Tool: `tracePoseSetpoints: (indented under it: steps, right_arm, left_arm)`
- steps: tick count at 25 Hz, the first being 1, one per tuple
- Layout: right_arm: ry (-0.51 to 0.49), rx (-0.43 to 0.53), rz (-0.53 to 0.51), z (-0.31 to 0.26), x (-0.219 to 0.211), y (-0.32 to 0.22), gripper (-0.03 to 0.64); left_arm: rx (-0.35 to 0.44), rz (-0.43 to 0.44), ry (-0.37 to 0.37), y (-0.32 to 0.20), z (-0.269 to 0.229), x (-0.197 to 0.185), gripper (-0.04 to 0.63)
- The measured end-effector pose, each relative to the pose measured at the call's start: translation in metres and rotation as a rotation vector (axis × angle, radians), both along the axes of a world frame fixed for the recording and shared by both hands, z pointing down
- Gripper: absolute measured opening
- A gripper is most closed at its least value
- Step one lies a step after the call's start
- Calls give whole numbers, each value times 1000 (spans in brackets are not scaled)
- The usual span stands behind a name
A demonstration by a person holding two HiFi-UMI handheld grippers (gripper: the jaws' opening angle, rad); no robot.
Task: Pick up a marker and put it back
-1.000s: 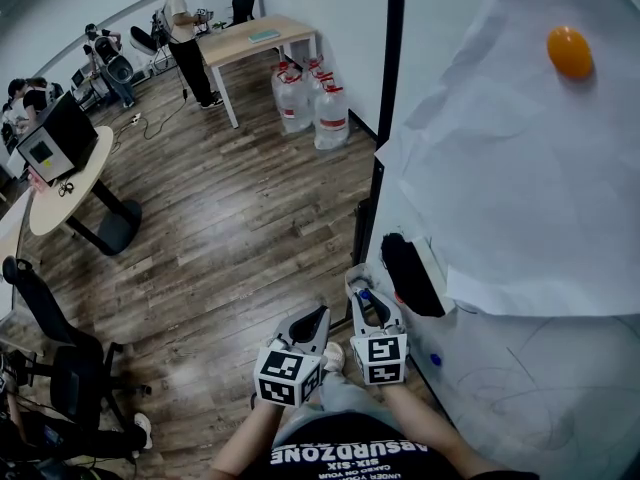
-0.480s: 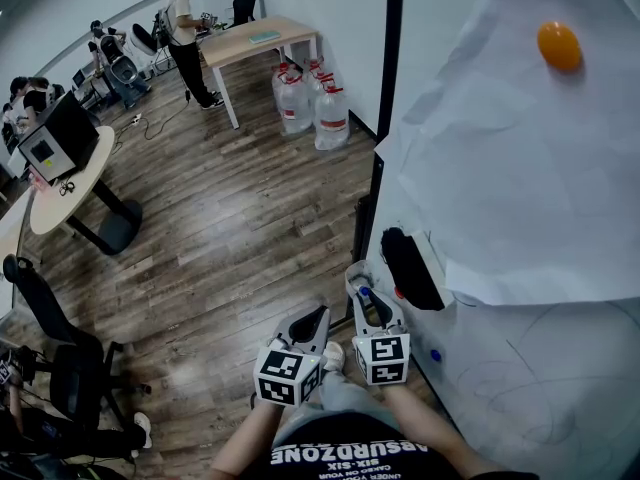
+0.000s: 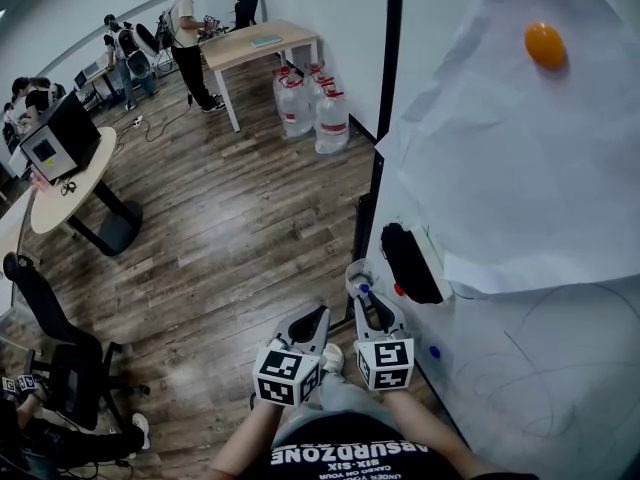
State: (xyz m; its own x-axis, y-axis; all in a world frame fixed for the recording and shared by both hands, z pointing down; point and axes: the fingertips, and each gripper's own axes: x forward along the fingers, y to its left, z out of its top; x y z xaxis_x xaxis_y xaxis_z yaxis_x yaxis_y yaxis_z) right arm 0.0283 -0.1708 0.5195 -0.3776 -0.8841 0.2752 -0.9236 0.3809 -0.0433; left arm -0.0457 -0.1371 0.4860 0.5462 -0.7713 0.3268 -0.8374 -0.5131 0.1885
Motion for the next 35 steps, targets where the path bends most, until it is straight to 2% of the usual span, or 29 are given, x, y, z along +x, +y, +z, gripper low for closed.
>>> tracePoseSetpoints:
  steps: [9, 25, 35]
  right_arm:
    - [-42, 24, -8, -17, -1, 16, 69]
    - [-66, 43, -31, -30, -5, 46, 0]
    - [-61, 33, -46, -32, -9, 58, -3]
  left_arm:
    - [6, -1, 9, 8, -2, 1, 8]
    - [28, 23, 14, 21, -8, 10, 8]
    - [32, 39, 10, 29, -10, 15, 8]
